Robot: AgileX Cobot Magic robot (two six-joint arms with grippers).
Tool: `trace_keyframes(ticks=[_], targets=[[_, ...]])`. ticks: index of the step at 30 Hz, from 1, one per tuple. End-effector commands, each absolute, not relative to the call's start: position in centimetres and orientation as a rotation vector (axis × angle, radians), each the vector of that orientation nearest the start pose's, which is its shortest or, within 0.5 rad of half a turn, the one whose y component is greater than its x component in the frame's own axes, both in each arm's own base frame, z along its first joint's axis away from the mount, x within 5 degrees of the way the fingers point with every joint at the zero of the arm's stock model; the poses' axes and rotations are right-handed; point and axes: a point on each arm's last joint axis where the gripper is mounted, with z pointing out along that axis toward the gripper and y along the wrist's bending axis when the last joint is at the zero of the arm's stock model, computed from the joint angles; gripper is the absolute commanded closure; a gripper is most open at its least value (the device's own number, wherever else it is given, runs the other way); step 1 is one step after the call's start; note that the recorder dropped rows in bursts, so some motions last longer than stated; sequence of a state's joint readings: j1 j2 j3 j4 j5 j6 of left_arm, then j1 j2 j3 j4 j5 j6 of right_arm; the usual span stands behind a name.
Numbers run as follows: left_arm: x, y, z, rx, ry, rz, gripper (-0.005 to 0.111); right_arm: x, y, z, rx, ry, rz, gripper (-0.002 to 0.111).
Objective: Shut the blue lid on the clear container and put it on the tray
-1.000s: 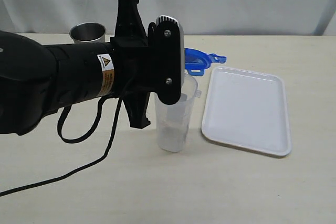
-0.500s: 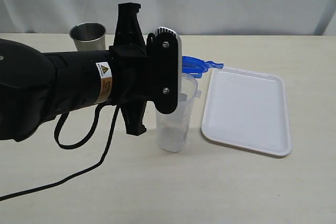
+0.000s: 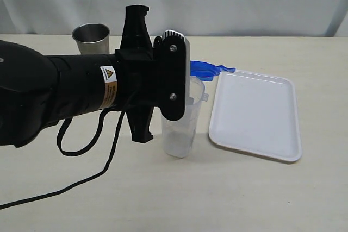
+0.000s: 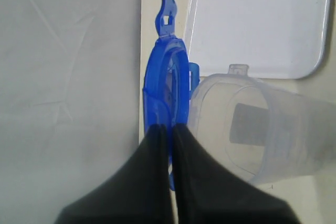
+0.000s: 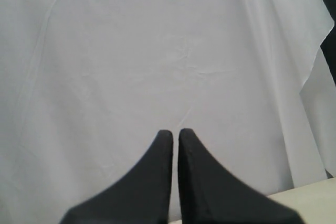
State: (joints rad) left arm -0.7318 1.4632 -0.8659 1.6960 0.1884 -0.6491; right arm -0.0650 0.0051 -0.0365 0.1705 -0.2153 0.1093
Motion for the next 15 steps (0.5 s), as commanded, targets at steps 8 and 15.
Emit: trace_keyframes(ticks=[8,15], targets=[[24.5,-19.9,26.3,1.53,1.396,0.368,0.107,9.7,0.3,33.8,0.147,1.535,0.206,0.101],[24.5,-19.9,26.3,1.53,1.396,0.374,0.107,16.7,3.7,43.1,-0.312,1.858,0.131,0.068]])
